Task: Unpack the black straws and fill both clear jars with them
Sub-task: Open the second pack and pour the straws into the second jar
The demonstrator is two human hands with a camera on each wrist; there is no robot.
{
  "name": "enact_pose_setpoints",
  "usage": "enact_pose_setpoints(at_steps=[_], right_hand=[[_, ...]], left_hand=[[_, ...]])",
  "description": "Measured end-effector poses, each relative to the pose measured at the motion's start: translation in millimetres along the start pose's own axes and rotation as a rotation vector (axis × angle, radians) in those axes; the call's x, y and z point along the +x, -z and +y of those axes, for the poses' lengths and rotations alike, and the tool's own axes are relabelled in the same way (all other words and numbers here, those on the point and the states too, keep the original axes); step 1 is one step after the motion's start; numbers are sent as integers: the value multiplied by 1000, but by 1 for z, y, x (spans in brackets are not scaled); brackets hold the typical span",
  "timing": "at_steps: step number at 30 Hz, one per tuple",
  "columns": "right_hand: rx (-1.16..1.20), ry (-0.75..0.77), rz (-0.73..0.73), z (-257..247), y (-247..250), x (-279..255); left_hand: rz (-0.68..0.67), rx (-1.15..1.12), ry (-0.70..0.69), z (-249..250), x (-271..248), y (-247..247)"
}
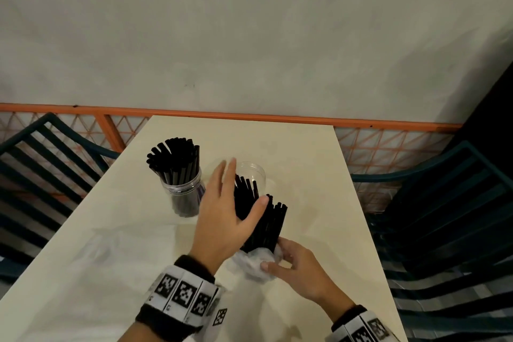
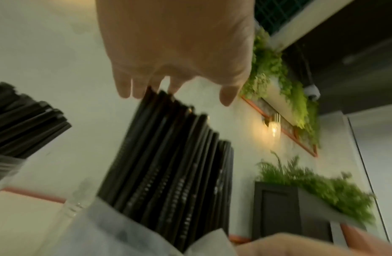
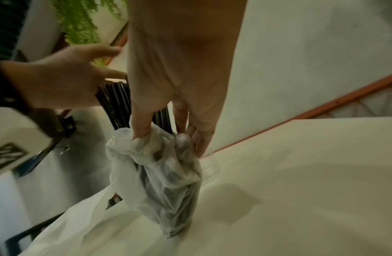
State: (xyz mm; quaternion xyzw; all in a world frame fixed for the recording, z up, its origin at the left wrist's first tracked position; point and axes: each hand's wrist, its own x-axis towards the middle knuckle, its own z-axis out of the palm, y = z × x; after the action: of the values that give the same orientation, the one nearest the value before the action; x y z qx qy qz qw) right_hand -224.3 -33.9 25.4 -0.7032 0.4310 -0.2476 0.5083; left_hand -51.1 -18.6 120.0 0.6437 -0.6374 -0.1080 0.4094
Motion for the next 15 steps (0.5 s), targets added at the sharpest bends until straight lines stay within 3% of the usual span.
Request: enact_pose_setpoints(at_steps=[2,5,10,15], right_hand=[[-156,31,-84,-8,-3,-1],[-421,-84,-225,-4,-9,-2],[-506,-212,-293,4,-11,3],[-592,-256,-387,11,-18,13]], left_hand=[[-155,174,-26,0,3,-12],[-294,301,-78,6,-3,-26],[-188,375,-190,13,-3,-41],[-192,515,-60,28,-2,-51]])
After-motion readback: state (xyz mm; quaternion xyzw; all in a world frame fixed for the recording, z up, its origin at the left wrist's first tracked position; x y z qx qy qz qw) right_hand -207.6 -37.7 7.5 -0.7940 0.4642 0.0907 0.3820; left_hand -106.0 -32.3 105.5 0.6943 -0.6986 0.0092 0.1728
